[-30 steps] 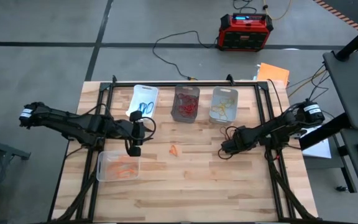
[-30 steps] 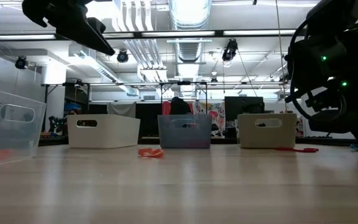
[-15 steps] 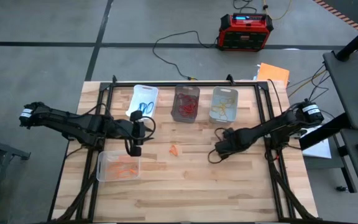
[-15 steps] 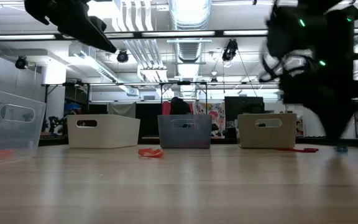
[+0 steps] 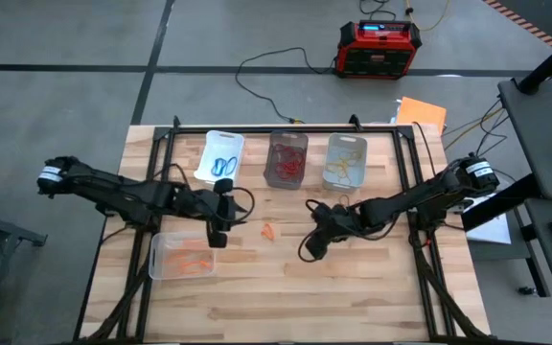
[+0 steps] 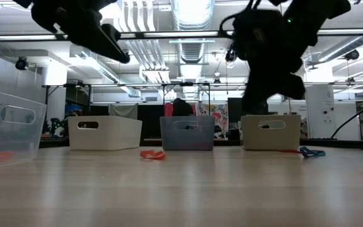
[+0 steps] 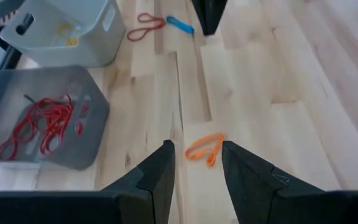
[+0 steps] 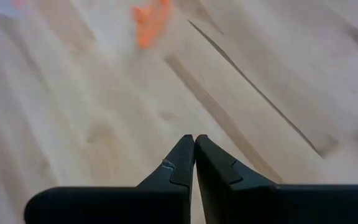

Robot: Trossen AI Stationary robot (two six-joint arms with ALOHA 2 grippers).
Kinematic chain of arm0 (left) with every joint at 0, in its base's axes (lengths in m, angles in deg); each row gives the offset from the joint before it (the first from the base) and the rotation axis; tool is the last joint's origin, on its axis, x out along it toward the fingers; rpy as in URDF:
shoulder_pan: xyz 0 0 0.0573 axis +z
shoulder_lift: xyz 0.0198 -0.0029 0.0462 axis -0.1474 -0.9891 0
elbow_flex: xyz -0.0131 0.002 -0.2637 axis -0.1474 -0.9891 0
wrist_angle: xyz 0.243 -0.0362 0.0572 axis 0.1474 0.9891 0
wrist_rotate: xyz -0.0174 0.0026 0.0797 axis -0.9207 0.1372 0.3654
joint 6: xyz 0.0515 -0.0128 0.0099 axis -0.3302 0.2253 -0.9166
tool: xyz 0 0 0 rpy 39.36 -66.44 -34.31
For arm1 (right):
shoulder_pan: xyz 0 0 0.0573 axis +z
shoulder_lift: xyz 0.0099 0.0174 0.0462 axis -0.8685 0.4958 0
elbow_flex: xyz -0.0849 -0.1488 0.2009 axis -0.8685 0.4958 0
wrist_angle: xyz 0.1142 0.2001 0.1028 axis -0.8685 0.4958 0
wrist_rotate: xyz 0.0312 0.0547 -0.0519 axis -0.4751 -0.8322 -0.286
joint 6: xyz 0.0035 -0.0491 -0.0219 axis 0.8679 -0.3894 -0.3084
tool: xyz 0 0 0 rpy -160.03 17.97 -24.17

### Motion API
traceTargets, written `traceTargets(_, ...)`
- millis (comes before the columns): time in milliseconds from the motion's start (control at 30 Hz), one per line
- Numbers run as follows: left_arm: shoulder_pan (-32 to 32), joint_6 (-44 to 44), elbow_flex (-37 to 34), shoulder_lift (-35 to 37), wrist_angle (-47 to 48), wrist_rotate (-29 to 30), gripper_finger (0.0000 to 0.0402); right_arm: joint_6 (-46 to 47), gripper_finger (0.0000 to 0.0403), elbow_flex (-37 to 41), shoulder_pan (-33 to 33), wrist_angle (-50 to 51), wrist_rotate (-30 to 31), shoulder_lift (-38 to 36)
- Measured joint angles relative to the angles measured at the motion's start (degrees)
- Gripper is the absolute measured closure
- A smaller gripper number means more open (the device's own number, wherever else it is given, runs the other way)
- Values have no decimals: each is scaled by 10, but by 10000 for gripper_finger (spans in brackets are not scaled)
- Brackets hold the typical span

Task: Sort rubber bands into baskets
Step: Put the blue rubber band into the white bin

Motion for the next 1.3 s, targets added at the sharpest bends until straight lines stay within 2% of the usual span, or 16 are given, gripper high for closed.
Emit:
traceTargets(133,0,1,0,-21,-5,0,283,89,394,0,-1,75,0,0)
traceTargets(367,0,-14,0,-34,-27,2,283,298,393,2,-3,316,18,0)
traceTargets(467,0,-16,0,-34,-31,2,283,333,385,6,-3,330,12,0)
traceTargets(667,0,-22,0,-35,-31,3,283,311,342,6,-3,317,13,0)
traceTargets(800,0,-25,0,-35,-31,3,283,229,298,8,-3,286,11,0)
traceTargets(933,0,-39,0,-35,-31,3,283,-35,257,8,-1,268,9,0)
traceTargets(1033,0,-42,0,-35,-36,3,283,-151,243,10,-5,269,7,7)
traceTargets(1167,0,-41,0,-35,-36,3,283,-220,248,12,-21,270,-23,20)
traceTargets(1300,0,-42,0,-35,-43,3,283,-246,262,12,-24,268,-34,49)
